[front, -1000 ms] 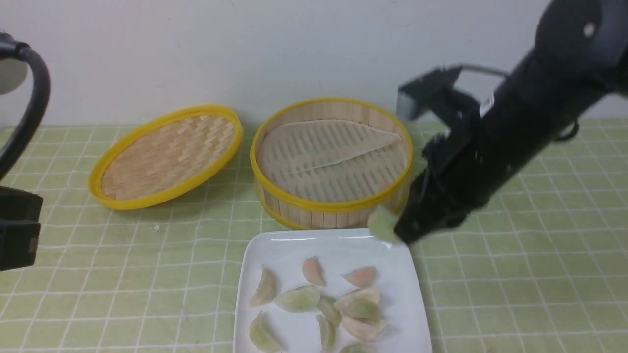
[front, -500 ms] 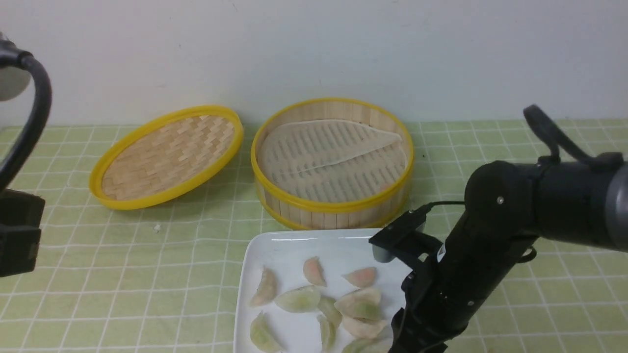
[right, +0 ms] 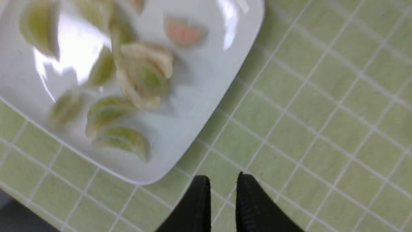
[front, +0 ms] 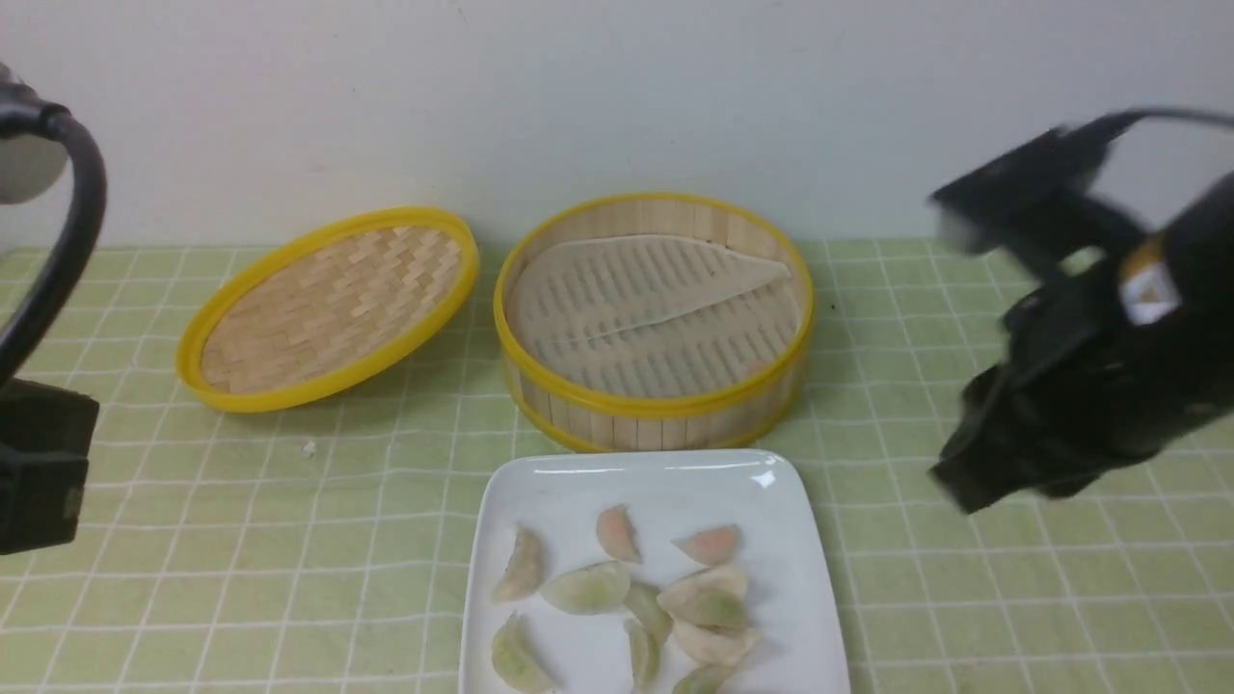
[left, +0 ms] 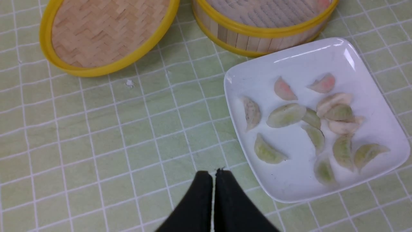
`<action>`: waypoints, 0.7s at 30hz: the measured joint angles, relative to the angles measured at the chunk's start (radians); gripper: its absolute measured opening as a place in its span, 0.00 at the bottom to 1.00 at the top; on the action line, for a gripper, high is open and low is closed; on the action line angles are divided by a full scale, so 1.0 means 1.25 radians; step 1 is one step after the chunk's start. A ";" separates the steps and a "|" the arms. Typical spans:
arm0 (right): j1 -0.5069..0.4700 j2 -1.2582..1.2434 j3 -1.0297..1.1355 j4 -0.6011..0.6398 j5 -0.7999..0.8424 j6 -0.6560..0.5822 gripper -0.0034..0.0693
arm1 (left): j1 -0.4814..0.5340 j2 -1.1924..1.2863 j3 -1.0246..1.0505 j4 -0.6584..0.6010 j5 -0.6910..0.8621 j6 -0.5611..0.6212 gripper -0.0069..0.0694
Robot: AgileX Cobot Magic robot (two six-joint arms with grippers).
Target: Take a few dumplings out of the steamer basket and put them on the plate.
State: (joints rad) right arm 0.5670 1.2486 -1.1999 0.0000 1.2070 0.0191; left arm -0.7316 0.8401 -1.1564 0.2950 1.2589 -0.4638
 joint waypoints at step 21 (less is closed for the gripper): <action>0.000 -1.013 0.511 -0.169 -0.465 0.227 0.03 | 0.000 0.002 0.000 -0.002 -0.283 0.018 0.08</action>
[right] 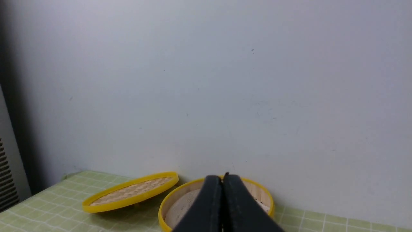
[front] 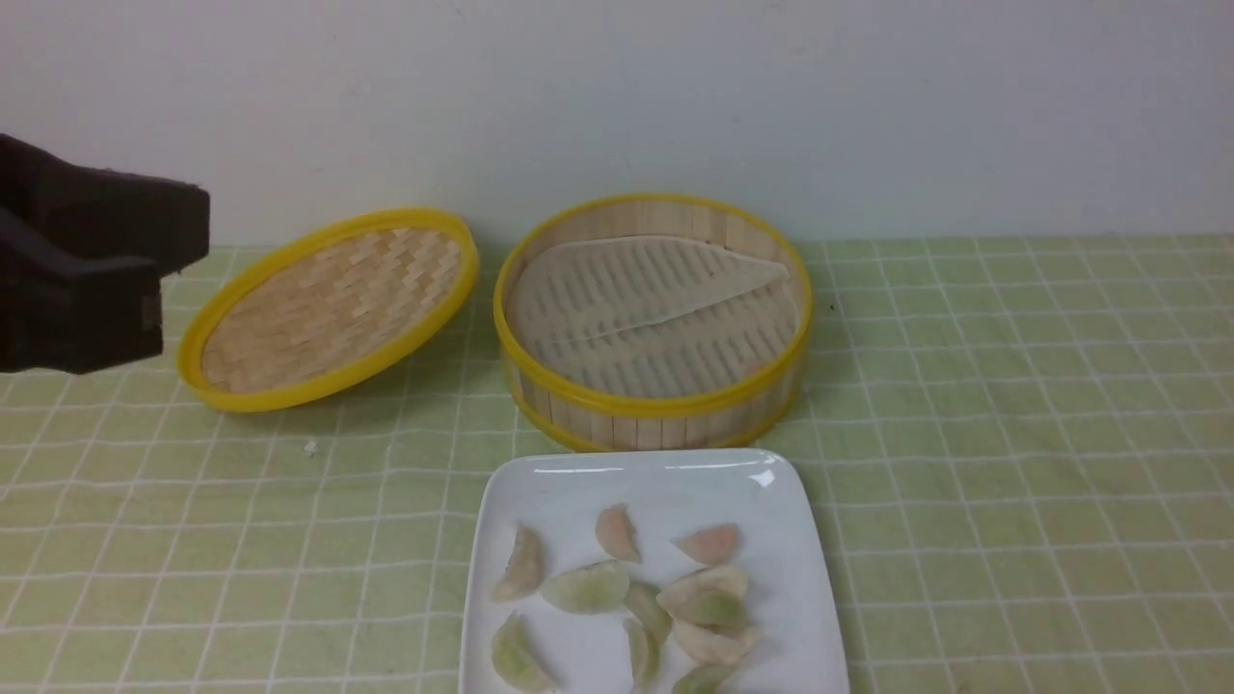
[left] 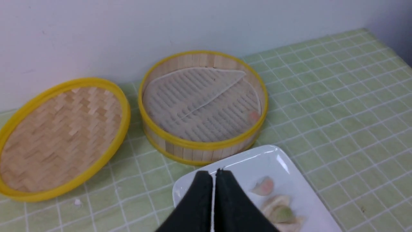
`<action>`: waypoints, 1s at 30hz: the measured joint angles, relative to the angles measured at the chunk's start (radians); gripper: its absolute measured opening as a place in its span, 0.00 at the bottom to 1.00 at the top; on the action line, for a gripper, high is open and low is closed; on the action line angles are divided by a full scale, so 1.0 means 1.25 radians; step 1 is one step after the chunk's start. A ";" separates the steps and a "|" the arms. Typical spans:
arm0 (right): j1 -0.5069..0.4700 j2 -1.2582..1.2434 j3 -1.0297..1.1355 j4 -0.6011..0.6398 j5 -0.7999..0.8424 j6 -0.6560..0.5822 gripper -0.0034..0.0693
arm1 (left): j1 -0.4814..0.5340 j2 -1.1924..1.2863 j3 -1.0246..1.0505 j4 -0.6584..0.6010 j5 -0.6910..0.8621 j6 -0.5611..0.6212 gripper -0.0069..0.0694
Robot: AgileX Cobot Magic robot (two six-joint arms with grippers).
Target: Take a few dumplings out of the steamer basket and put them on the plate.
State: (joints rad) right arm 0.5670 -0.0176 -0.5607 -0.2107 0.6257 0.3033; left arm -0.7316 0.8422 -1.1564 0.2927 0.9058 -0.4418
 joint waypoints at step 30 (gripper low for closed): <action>0.000 0.000 0.008 0.005 -0.017 0.011 0.03 | 0.000 -0.449 0.389 0.053 -0.249 0.069 0.08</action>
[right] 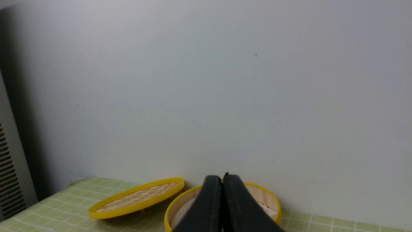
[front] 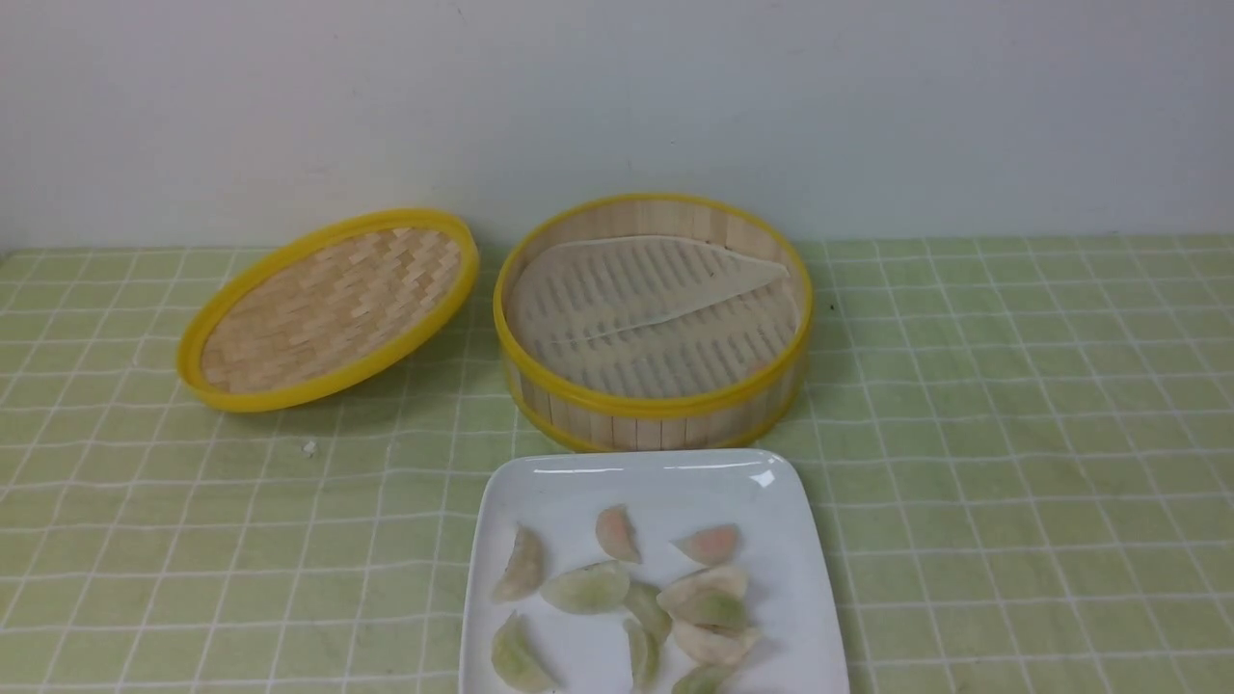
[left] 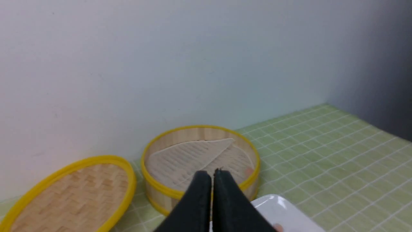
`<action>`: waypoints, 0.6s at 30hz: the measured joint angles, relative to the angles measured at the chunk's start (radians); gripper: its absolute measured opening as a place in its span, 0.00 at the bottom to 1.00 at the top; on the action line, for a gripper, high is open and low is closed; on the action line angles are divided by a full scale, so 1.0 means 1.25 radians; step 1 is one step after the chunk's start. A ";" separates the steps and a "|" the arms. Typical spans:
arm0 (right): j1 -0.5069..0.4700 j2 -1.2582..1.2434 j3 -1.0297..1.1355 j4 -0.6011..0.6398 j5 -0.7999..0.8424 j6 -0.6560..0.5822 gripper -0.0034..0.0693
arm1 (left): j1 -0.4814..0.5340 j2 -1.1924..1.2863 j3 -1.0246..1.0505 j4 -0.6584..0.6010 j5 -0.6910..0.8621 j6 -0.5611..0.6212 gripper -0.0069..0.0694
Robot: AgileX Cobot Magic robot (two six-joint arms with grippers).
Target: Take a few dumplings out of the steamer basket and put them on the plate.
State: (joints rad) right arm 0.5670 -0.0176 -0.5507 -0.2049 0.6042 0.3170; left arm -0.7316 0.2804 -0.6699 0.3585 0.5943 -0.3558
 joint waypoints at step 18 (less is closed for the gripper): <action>0.000 0.000 0.000 0.000 0.000 0.000 0.03 | 0.306 -0.114 0.302 -0.202 -0.206 0.247 0.08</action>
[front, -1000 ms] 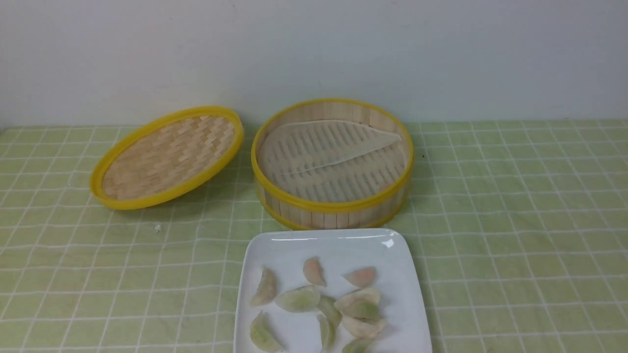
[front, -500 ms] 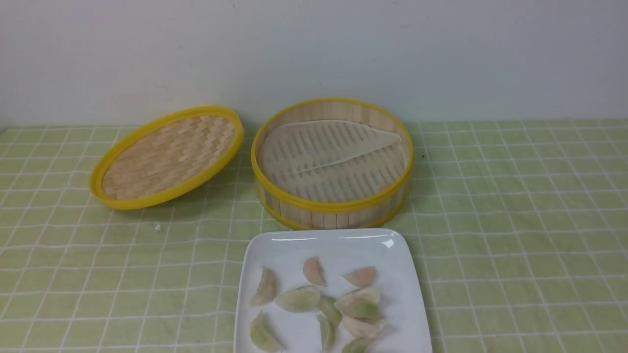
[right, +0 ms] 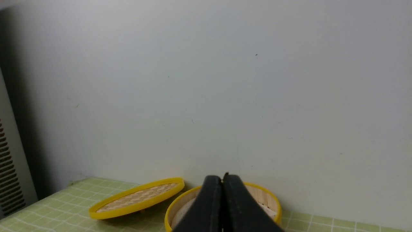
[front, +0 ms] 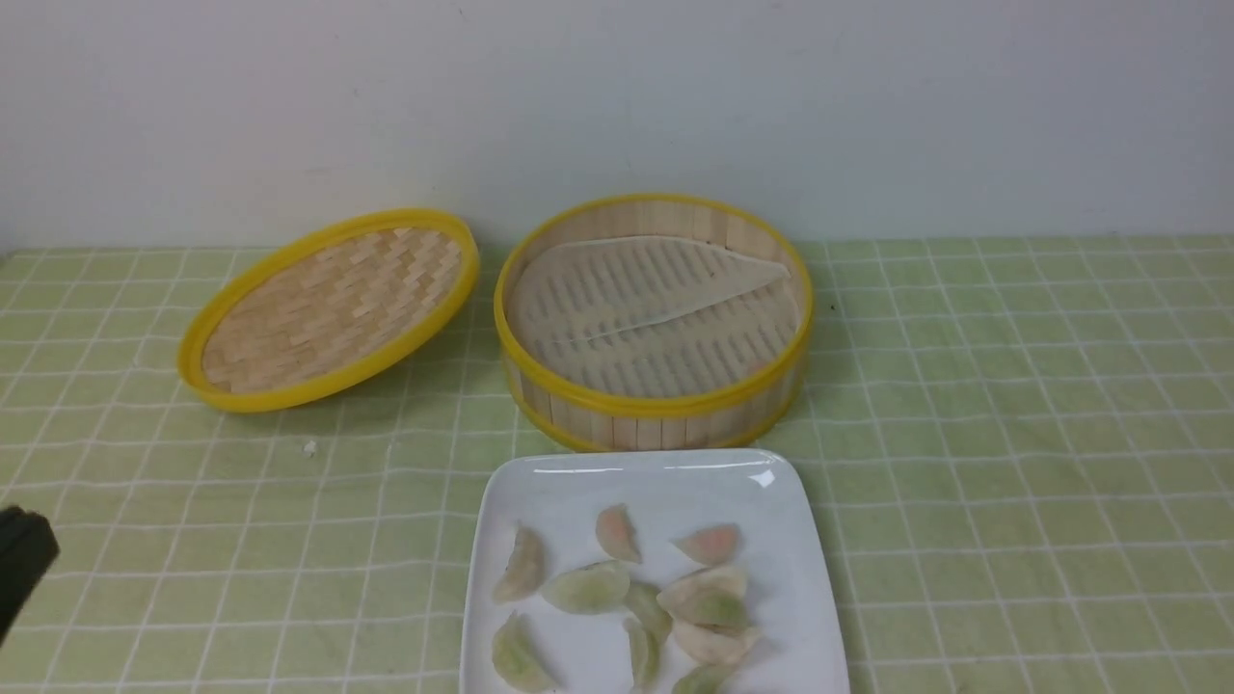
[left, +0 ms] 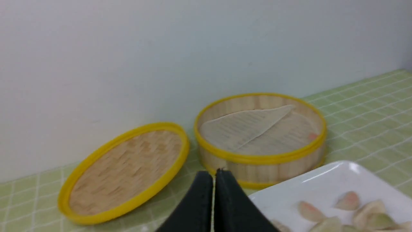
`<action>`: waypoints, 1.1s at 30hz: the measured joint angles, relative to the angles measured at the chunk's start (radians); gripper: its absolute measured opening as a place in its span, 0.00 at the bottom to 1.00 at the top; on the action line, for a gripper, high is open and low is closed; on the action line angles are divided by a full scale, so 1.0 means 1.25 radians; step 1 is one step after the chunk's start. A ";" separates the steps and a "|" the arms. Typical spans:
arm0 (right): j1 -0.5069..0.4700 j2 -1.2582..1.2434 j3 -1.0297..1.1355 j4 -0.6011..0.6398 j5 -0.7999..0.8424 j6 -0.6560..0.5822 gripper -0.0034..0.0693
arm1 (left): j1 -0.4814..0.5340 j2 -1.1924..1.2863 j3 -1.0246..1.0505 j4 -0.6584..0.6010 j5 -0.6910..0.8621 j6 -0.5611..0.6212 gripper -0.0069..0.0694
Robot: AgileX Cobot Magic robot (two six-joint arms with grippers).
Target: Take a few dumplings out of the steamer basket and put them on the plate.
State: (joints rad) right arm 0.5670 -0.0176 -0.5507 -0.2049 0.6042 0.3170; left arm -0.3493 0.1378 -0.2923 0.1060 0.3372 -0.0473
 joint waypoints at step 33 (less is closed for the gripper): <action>0.000 0.000 0.000 0.000 0.001 0.000 0.03 | 0.223 -0.118 0.256 -0.121 0.033 0.131 0.08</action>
State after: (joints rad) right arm 0.5670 -0.0179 -0.5507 -0.2047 0.6054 0.3173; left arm -0.0703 -0.0102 0.0277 -0.0456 0.3791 0.1166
